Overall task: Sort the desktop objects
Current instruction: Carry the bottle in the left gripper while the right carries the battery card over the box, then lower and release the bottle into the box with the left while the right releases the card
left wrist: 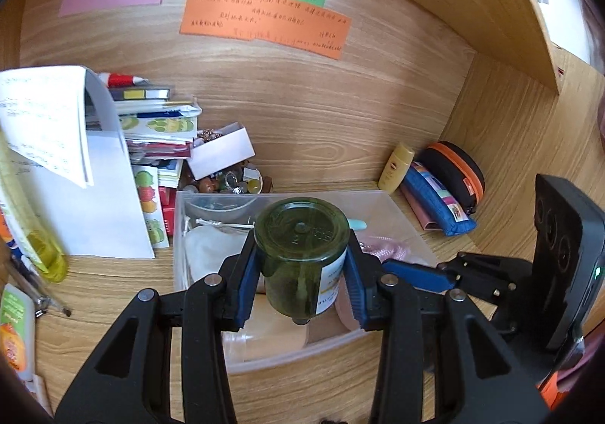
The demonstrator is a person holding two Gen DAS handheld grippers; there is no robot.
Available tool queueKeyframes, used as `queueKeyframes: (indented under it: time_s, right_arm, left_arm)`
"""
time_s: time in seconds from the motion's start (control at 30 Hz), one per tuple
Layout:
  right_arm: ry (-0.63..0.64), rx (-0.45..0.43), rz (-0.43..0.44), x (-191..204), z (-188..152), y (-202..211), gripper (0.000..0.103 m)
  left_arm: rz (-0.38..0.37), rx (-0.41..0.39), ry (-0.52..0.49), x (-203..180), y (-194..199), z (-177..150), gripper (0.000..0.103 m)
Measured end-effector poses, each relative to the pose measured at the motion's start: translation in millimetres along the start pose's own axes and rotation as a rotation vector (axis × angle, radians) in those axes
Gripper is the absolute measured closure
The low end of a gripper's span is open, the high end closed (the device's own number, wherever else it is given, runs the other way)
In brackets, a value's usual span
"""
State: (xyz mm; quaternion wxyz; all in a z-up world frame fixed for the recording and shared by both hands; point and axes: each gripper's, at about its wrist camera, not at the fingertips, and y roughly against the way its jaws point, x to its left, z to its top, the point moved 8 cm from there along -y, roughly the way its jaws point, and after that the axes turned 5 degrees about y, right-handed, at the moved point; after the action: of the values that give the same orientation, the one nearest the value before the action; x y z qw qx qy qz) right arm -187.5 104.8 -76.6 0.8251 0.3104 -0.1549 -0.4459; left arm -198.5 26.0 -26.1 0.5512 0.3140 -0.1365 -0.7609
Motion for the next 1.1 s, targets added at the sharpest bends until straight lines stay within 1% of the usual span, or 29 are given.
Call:
queueKeyframes:
  time_s: [0.13, 0.33, 0.4, 0.5, 0.67, 0.8, 0.9, 1.07, 1.1]
  right_arm:
    - [-0.011, 0.021, 0.012, 1.3, -0.3, -13.9, 0.078]
    - [-0.014, 0.049, 0.010, 4.9, -3.7, -29.5, 0.078]
    - [-0.005, 0.059, 0.007, 7.3, -6.1, -32.9, 0.078]
    - [0.006, 0.070, -0.001, 7.9, -8.7, -36.9, 0.078]
    - [0.005, 0.063, -0.007, 4.8, -9.5, -37.7, 0.078]
    - [0.013, 0.059, -0.023, 3.3, -8.5, -37.4, 0.078]
    - [0.013, 0.060, -0.022, 2.8, -8.0, -37.1, 0.078]
    - [0.014, 0.064, -0.032, 1.7, -8.1, -34.8, 0.076]
    - [0.013, 0.064, -0.030, 1.3, -8.1, -33.9, 0.074]
  left_arm:
    - [0.016, 0.018, 0.025, 6.3, -14.2, 1.2, 0.062]
    - [0.027, 0.009, 0.034, 12.0, -21.5, 0.9, 0.061]
    - [0.049, 0.013, 0.033, 14.1, -25.0, 0.1, 0.060]
    - [0.050, 0.034, 0.034, 14.3, -31.1, -3.9, 0.057]
    - [0.107, 0.036, -0.002, 13.5, -35.6, -9.3, 0.053]
    - [0.171, 0.065, -0.026, 18.3, -44.3, -16.1, 0.051]
    - [0.171, 0.077, -0.027, 19.9, -45.6, -19.6, 0.050]
    - [0.163, 0.081, -0.022, 21.7, -41.7, -21.9, 0.041]
    - [0.159, 0.078, -0.020, 21.1, -40.3, -21.6, 0.037]
